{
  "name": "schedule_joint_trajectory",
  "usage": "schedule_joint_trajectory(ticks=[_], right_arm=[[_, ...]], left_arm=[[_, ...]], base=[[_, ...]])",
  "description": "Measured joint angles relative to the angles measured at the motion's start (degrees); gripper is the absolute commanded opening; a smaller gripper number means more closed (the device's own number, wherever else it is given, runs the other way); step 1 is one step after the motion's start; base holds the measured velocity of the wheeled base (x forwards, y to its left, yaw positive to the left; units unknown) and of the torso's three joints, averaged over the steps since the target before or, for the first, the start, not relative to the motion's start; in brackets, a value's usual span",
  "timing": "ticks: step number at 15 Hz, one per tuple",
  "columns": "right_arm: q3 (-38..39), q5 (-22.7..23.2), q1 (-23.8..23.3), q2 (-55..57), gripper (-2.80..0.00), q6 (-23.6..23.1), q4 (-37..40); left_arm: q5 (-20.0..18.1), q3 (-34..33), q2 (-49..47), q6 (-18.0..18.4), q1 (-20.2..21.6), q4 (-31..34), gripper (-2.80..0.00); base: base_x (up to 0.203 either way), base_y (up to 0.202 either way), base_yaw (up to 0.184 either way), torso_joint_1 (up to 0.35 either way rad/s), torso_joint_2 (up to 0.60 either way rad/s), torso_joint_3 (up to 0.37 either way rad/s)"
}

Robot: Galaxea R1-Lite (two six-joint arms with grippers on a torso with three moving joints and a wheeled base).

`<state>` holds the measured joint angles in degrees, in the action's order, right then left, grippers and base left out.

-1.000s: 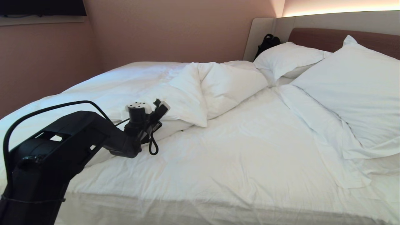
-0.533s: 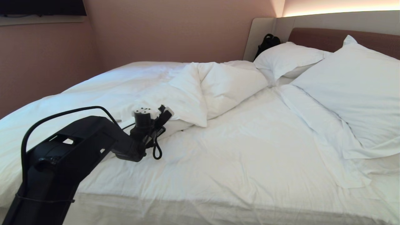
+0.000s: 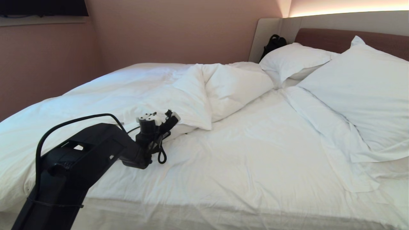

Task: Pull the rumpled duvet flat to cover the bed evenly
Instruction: Hold the folded corner of the quilt

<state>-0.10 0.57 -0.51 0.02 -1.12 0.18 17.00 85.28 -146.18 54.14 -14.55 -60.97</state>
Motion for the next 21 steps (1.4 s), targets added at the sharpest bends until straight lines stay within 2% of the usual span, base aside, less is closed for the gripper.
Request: schedule_joint_trajectory(ticks=[3,8,15,18,21], right_arm=[[0.0,0.0,0.0,0.0,-2.8,0.0,0.0],[0.0,0.0,0.0,0.0,-2.8,0.0,0.0],[0.0,0.0,0.0,0.0,-2.8,0.0,0.0],[0.0,0.0,0.0,0.0,-2.8,0.0,0.0],[0.0,0.0,0.0,0.0,-2.8,0.0,0.0]], left_arm=[[-1.4,-1.8,0.0,1.1,-0.1,-1.7,0.0],[-2.2,-3.0,0.5,5.2,-0.5,-2.2,0.0],[-3.6,-7.6,2.1,8.9,-3.6,-6.6,0.0],[-3.5,-5.4,1.7,12.1,-3.3,-6.6,0.0],[-3.4,-2.4,1.1,12.7,-2.2,-5.8,0.0]], base=[[0.0,0.0,0.0,0.0,0.0,0.0],[0.0,0.0,0.0,0.0,0.0,0.0],[0.0,0.0,0.0,0.0,0.0,0.0],[0.0,0.0,0.0,0.0,0.0,0.0],[0.0,0.0,0.0,0.0,0.0,0.0]])
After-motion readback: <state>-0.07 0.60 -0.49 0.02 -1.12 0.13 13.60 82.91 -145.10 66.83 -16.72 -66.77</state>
